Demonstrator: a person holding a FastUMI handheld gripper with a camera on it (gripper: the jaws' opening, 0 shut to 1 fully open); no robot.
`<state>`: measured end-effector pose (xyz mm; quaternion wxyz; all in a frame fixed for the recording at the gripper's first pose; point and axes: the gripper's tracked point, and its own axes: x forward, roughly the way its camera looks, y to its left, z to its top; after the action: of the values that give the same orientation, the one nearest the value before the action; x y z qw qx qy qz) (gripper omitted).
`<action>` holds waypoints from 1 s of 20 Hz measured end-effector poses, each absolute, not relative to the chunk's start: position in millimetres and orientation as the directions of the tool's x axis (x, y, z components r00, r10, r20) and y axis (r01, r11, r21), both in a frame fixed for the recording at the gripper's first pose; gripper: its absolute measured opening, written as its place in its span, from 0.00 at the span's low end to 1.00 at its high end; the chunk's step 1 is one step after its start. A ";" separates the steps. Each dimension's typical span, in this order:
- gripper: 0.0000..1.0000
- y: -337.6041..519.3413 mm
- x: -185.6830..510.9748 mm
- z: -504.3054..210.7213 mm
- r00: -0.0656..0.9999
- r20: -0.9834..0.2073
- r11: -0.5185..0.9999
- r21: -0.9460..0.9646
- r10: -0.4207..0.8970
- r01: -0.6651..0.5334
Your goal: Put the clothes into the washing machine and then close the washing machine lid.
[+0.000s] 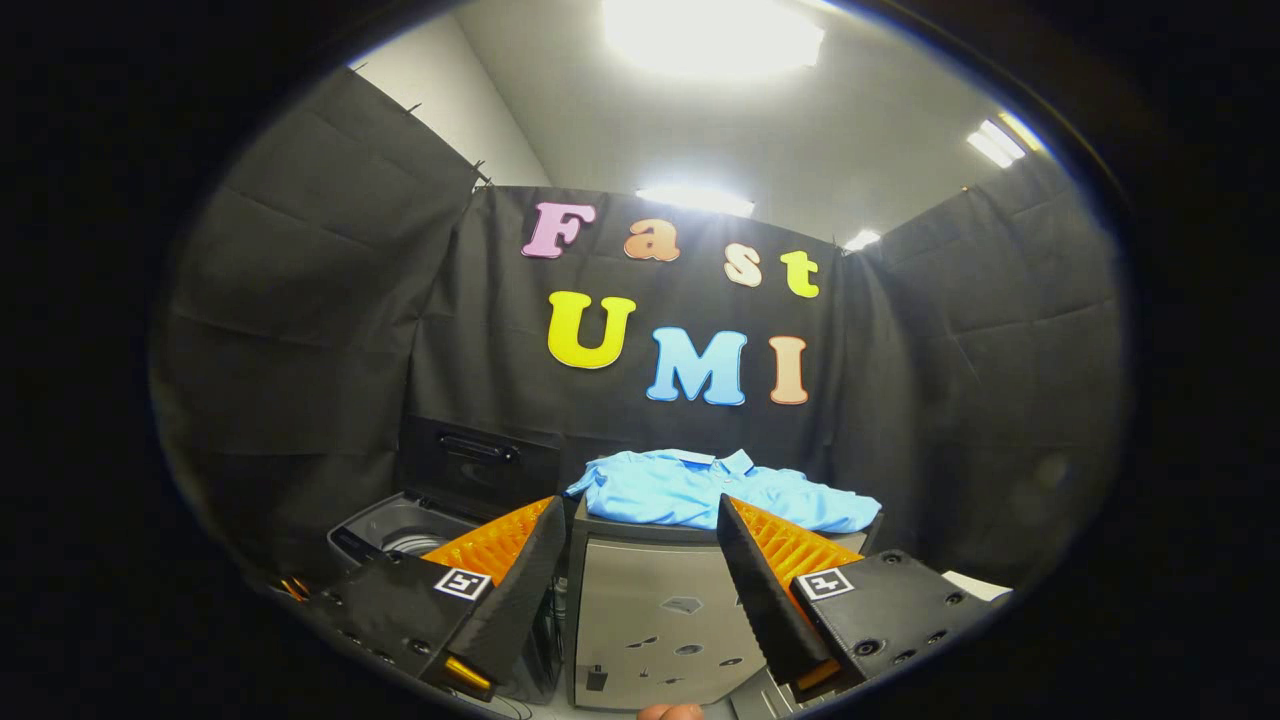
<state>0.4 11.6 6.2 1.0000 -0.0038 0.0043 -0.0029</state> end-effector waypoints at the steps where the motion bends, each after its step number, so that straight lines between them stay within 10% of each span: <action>1: 0.95 11.7 -0.7 6.5 1.000 -0.009 1.000 -0.010 -0.007 0.007; 20: 0.95 -15.8 41.1 24.3 0.978 -0.209 1.000 0.031 0.003 0.004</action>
<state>41.1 -15.8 24.3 0.9943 0.0157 0.1051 -0.0001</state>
